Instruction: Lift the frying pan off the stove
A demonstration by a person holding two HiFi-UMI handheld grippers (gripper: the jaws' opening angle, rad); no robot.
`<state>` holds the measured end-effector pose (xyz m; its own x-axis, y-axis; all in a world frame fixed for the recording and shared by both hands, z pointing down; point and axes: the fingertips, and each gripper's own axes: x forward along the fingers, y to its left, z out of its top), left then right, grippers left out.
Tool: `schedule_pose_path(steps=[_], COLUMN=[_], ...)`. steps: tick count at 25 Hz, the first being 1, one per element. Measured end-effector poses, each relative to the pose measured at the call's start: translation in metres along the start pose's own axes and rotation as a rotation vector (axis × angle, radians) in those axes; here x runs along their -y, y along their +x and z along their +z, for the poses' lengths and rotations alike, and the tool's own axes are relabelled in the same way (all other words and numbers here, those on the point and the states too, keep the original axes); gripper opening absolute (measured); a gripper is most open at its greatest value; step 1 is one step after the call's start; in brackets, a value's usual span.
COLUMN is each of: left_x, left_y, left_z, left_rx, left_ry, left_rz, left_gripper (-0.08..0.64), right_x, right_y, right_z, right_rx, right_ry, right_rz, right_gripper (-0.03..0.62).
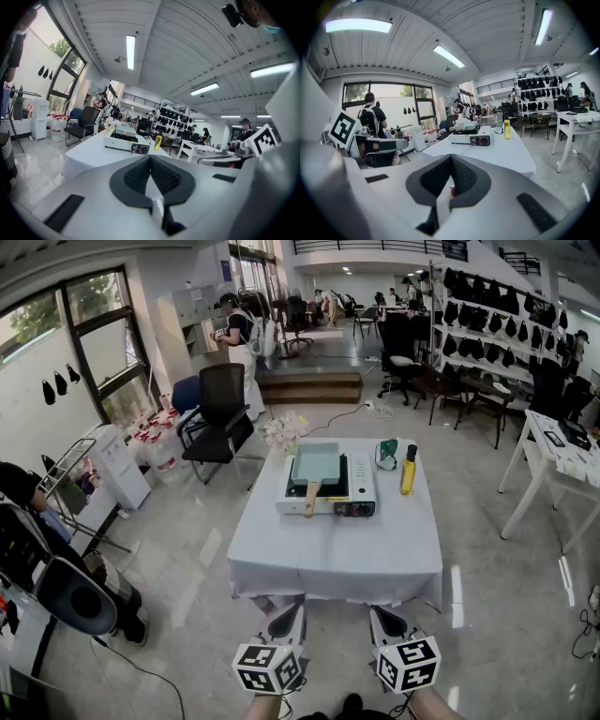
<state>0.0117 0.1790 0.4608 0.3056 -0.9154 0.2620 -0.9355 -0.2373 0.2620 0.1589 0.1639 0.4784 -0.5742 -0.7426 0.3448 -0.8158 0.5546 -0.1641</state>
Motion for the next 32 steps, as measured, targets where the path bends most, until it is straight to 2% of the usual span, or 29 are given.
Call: schedule_pose_path(steps=[11, 17, 20, 23, 32], left_x=[0.012, 0.016, 0.017, 0.015, 0.011], left_y=[0.005, 0.006, 0.004, 0.005, 0.016], left_z=[0.0, -0.004, -0.004, -0.004, 0.002], left_rx=[0.007, 0.009, 0.015, 0.017, 0.003], left_ry=[-0.007, -0.012, 0.002, 0.004, 0.007], left_rz=[0.014, 0.026, 0.039, 0.047, 0.056], left_gripper=[0.014, 0.015, 0.023, 0.067, 0.12], right_x=[0.012, 0.026, 0.032, 0.035, 0.048], right_y=[-0.009, -0.014, -0.015, -0.014, -0.007], right_z=[0.007, 0.008, 0.007, 0.007, 0.009], right_rx=[0.019, 0.033, 0.035, 0.036, 0.034], right_ry=[-0.008, -0.001, 0.013, 0.021, 0.084], right_rz=[0.008, -0.02, -0.01, 0.019, 0.057], right_gripper=[0.0, 0.002, 0.062, 0.111, 0.172])
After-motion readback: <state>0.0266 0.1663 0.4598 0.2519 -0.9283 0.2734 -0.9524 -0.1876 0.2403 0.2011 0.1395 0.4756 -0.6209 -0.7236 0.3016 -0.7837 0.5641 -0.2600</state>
